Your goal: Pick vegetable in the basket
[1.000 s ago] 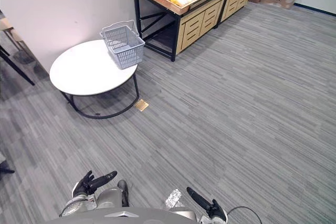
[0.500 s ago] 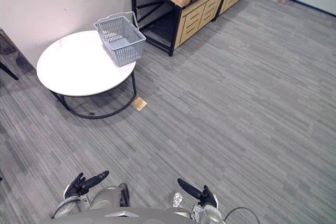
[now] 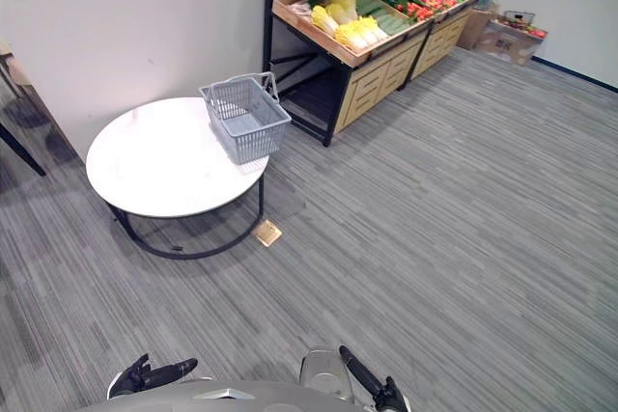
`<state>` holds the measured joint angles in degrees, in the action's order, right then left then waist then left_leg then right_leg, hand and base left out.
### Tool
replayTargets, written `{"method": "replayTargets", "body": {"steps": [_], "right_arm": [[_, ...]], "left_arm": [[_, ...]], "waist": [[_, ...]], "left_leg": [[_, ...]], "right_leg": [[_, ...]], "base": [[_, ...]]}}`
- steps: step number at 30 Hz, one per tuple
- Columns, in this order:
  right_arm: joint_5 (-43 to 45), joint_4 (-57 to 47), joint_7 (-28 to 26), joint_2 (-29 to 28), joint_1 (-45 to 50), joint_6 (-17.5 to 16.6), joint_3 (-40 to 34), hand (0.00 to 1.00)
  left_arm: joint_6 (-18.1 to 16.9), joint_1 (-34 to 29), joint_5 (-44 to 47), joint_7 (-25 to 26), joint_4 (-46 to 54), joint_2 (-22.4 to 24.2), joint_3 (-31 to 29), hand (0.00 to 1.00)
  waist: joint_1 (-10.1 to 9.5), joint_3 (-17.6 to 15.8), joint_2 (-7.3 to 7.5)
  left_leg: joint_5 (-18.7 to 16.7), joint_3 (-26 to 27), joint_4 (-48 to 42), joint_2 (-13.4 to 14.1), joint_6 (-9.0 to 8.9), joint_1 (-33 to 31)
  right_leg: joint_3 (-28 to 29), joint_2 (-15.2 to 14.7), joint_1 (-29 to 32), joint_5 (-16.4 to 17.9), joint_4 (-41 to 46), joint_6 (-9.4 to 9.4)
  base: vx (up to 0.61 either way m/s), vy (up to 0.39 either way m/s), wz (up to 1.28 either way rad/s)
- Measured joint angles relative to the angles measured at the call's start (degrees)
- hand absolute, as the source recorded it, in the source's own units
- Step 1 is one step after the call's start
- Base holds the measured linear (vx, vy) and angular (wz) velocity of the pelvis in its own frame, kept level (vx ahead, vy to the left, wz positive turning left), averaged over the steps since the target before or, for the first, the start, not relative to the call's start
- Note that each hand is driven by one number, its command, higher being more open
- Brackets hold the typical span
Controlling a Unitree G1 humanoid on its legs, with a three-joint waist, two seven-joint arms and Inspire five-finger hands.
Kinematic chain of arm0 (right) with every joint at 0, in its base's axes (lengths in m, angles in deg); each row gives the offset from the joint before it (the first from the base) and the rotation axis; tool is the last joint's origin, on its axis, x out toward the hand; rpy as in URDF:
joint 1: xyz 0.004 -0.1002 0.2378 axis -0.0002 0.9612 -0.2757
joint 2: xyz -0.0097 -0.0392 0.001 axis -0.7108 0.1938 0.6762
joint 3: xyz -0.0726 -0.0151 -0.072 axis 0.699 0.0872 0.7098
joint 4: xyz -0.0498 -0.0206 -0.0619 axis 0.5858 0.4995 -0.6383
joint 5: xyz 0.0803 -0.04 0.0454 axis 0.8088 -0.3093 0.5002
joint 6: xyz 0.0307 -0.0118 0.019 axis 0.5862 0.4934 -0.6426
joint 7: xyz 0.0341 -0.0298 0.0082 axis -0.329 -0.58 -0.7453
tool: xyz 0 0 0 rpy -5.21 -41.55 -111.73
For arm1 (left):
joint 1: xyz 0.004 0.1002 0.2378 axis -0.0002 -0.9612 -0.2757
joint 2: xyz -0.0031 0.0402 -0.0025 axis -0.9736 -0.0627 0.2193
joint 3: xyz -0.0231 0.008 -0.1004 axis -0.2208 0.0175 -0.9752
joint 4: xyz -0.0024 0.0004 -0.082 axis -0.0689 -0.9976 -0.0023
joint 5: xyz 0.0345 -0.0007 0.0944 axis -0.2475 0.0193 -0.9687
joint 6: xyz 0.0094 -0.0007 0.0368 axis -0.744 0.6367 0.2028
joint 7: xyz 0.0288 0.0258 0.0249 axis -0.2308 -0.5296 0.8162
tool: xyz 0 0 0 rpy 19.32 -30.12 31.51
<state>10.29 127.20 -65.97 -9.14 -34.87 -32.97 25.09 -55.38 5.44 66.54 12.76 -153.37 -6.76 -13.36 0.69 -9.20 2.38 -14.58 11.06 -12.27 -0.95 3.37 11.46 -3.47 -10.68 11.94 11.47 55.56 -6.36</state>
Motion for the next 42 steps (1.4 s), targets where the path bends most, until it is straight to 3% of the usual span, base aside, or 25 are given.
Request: {"method": "replayTargets", "body": {"steps": [3,4,5,6,7,8,9,10,11,12,13,14,16,17,18,20,22,24,26,28,29,32,34,40,42], "right_arm": [[0.0,-0.7,-0.2,0.7,-0.2,0.2,-0.8,1.00],[-0.1,-0.7,-0.1,1.1,-0.6,0.3,-0.8,1.00],[-0.4,-0.6,0.3,1.3,-0.8,1.1,-0.6,1.00],[-0.6,-0.5,0.5,1.2,-0.7,1.4,-0.5,1.00],[-0.8,-0.5,0.6,1.1,-0.3,1.5,-0.5,1.00],[-0.8,-0.4,0.5,1.9,0.1,1.6,-0.6,1.00],[-1.1,-0.6,0.4,2.1,0.1,1.6,-0.6,1.00],[-3.1,-0.8,0.4,2.9,-0.4,1.4,-0.3,1.00],[-4.0,-0.8,0.4,3.4,-0.7,1.5,0.2,1.00],[-5.1,-0.6,0.3,4.1,-1.2,1.6,0.8,1.00],[-5.2,-0.6,0.3,4.2,-1.2,1.7,1.1,1.00],[-5.2,-0.6,0.4,4.3,-1.3,1.8,1.4,1.00],[-5.2,-0.6,0.4,4.4,-1.6,2.1,2.3,1.00],[-5.1,-0.7,0.4,4.6,-1.7,2.2,3.0,1.00],[-5.1,-0.8,0.4,4.6,-1.8,2.2,3.1,1.00],[-5.1,-0.7,0.4,4.8,-2.0,1.9,4.1,1.00],[-5.1,-0.6,0.5,4.6,-2.5,1.9,4.8,1.00],[-5.0,-0.3,0.5,4.4,-3.6,1.9,4.8,1.00],[-5.1,0.4,0.5,3.9,-4.6,1.9,4.8,1.00],[-5.6,0.3,0.5,4.0,-4.7,1.8,5.0,1.00],[-7.0,-0.2,0.4,4.6,-4.3,1.7,5.1,1.00],[-9.0,-0.3,0.2,2.8,-4.8,1.7,5.1,1.00],[-9.0,-0.3,0.4,2.6,-5.0,1.7,5.0,1.00],[-6.6,-0.6,0.7,2.3,-5.0,1.6,2.8,1.00],[-6.1,-0.6,0.9,2.4,-4.6,1.6,2.1,1.00]], "left_arm": [[0.0,0.5,-0.2,0.0,0.0,0.9,0.8,1.00],[0.0,0.7,-1.0,0.0,0.0,1.2,0.8,1.00],[0.0,0.8,-1.8,-0.1,0.0,1.2,0.8,1.00],[0.0,0.8,-1.8,-0.1,0.0,1.0,0.8,1.00],[0.0,0.9,-2.5,-0.1,-0.3,0.7,0.8,1.00],[0.0,1.1,-4.0,0.0,-1.0,1.0,0.8,1.00],[0.0,1.1,-4.3,-0.1,-1.4,1.5,0.8,1.00],[0.0,1.5,-5.4,-0.6,-2.3,2.2,0.9,1.00],[-0.1,1.9,-6.0,-0.7,-2.5,2.4,0.9,1.00],[-0.1,2.5,-6.2,-0.9,-2.6,2.7,0.8,1.00],[-0.1,2.7,-6.2,-1.1,-2.6,2.7,0.6,1.00],[-0.1,2.8,-6.1,-1.1,-2.6,2.7,0.4,1.00],[-0.1,2.7,-6.0,-1.2,-2.5,2.5,-1.0,1.00],[-0.1,2.5,-6.0,-1.3,-2.4,2.5,-1.9,1.00],[-0.1,2.4,-6.0,-1.3,-2.3,2.5,-1.9,1.00],[-0.2,0.6,-6.1,-1.5,-0.3,2.6,-3.8,1.00],[-0.8,0.2,-6.0,-2.0,1.1,2.6,-4.3,1.00],[-1.7,0.2,-5.2,-2.2,2.1,2.8,-5.0,1.00],[-1.8,0.7,-3.4,-2.2,2.7,2.8,-5.8,1.00],[-1.8,1.0,-3.7,-1.7,2.8,2.8,-5.5,1.00],[-1.6,1.5,-3.8,-1.3,2.2,2.9,-5.1,1.00],[-1.3,3.0,-3.7,-1.0,2.2,0.7,-4.4,1.00],[-1.3,3.0,-3.7,-1.1,2.2,0.5,-4.3,1.00],[-1.3,2.6,-4.0,-1.2,-0.4,0.9,-3.4,1.00],[-1.2,2.6,-4.0,-1.3,-1.9,1.2,-3.3,1.00]], "waist": [[1.30,-0.2,-2.27],[1.33,-0.3,-2.91],[1.23,-0.4,-2.90],[1.28,-0.5,-2.55],[1.57,-0.4,-2.16],[2.34,-0.3,-3.21],[2.82,-0.3,-3.79],[2.80,0.1,-5.52],[2.77,0.0,-5.81],[2.81,0.2,-6.64],[2.72,0.2,-6.47],[2.62,0.0,-6.17],[2.75,-0.4,-5.82],[2.56,-0.4,-5.96],[2.51,-0.5,-6.04],[1.60,-0.9,-5.30],[0.87,-1.3,-4.77],[0.67,-2.2,-4.18],[-0.34,-3.2,-2.56],[-0.49,-3.3,-2.48],[-0.24,-3.4,-3.46],[-1.18,-5.0,0.02],[-1.26,-4.9,0.53],[-0.47,-4.0,-0.74],[-0.30,-3.5,-1.79]], "left_leg": [[-1.3,-1.7,1.9,3.1,-2.10,2.2],[-2.0,-1.8,2.4,4.4,-2.99,3.0],[-3.1,-1.8,3.5,5.7,-4.75,4.5],[-3.9,-1.9,4.1,6.1,-5.92,5.5],[-5.0,-2.2,4.6,6.4,-6.74,6.7],[-6.2,-2.4,5.1,8.5,-7.20,8.3],[-6.2,-2.6,5.4,9.2,-7.35,8.7],[-4.4,-3.0,4.2,10.9,-9.08,8.7],[-3.9,-3.4,2.8,11.7,-9.47,8.2],[-2.0,-5.0,-1.8,13.5,-10.47,6.4],[-0.8,-5.6,-4.2,13.9,-10.82,5.6],[1.6,-6.7,-9.2,14.6,-11.42,3.8],[11.9,-8.5,-24.8,16.9,-12.50,-2.3],[14.0,-8.1,-34.8,18.8,-13.11,-6.2],[13.3,-7.0,-39.6,19.6,-12.93,-7.8],[7.9,0.0,-50.7,21.7,-9.52,-11.2],[4.8,3.6,-51.4,21.4,-8.01,-14.2],[2.2,6.5,-47.1,20.9,-8.60,-17.0],[0.4,7.7,-32.9,16.3,-9.26,-18.8],[4.0,8.0,-19.2,13.4,-8.95,-18.9],[10.1,10.0,-11.0,12.3,-5.31,-17.9],[10.1,12.9,-9.4,8.3,-4.80,-17.2],[9.9,13.8,-8.1,7.0,-4.51,-16.4],[12.5,14.5,5.1,2.9,-2.37,-9.7],[14.6,13.2,12.4,1.5,-2.08,-7.3]], "right_leg": [[-1.5,2.1,1.8,-0.4,-23.0,0.04],[-1.6,2.7,2.2,-2.5,-31.0,-0.07],[-2.5,2.7,2.3,-7.8,-43.4,-0.32],[-3.2,2.3,2.5,-9.6,-47.1,-0.34],[-4.3,1.4,3.2,-9.9,-47.3,-0.23],[-6.2,1.7,4.4,-14.2,-42.8,-0.14],[-7.0,2.1,5.4,-14.2,-40.3,-0.12],[-7.5,2.9,7.3,-13.5,-35.0,1.68],[-8.1,3.3,8.0,-12.0,-32.7,3.80],[-9.2,3.8,8.9,-8.1,-28.2,5.61],[-9.4,4.0,8.7,-6.6,-26.9,6.23],[-9.7,4.6,7.8,-4.7,-26.1,6.79],[-10.2,6.7,3.1,-2.2,-28.0,8.12],[-9.7,8.3,-0.2,-1.7,-30.4,9.07],[-9.2,9.2,-2.1,-1.6,-31.8,9.31],[-6.6,11.4,-9.8,-1.1,-36.5,10.77],[-5.0,11.7,-14.3,-1.0,-39.8,10.86],[-3.9,11.1,-17.7,-1.6,-42.1,9.94],[-2.8,8.2,-20.2,-1.7,-43.4,8.49],[-2.4,6.7,-21.0,-1.1,-43.7,6.03],[-2.5,6.5,-21.3,0.6,-42.8,3.61],[-4.2,2.0,-21.9,0.4,-43.4,2.27],[-4.4,0.9,-22.5,-0.6,-44.9,0.71],[-5.2,-0.4,-23.6,-2.8,-46.4,-0.86],[-6.7,-0.9,-20.7,-2.7,-40.0,-0.96]], "base": [[0.30,-0.139,0.26],[0.34,-0.193,0.09],[0.46,-0.282,0.06],[0.42,-0.284,0.11],[0.59,-0.431,0.20],[0.53,-0.374,0.26],[0.56,-0.376,0.22],[0.44,-0.305,0.11],[0.53,-0.406,0.11],[0.52,-0.409,0.10],[0.50,-0.393,0.09],[0.49,-0.374,0.00],[0.51,-0.342,-0.12],[0.35,-0.185,-0.26],[0.42,-0.191,-0.50],[0.38,-0.114,-0.65],[0.36,-0.029,-0.47],[0.34,0.054,-0.37],[0.32,0.176,-0.48],[0.31,0.223,-0.23],[0.26,0.198,0.17],[0.25,0.203,0.18],[0.20,0.166,-0.04],[0.06,0.074,-0.07],[-0.10,0.067,0.21]]}}
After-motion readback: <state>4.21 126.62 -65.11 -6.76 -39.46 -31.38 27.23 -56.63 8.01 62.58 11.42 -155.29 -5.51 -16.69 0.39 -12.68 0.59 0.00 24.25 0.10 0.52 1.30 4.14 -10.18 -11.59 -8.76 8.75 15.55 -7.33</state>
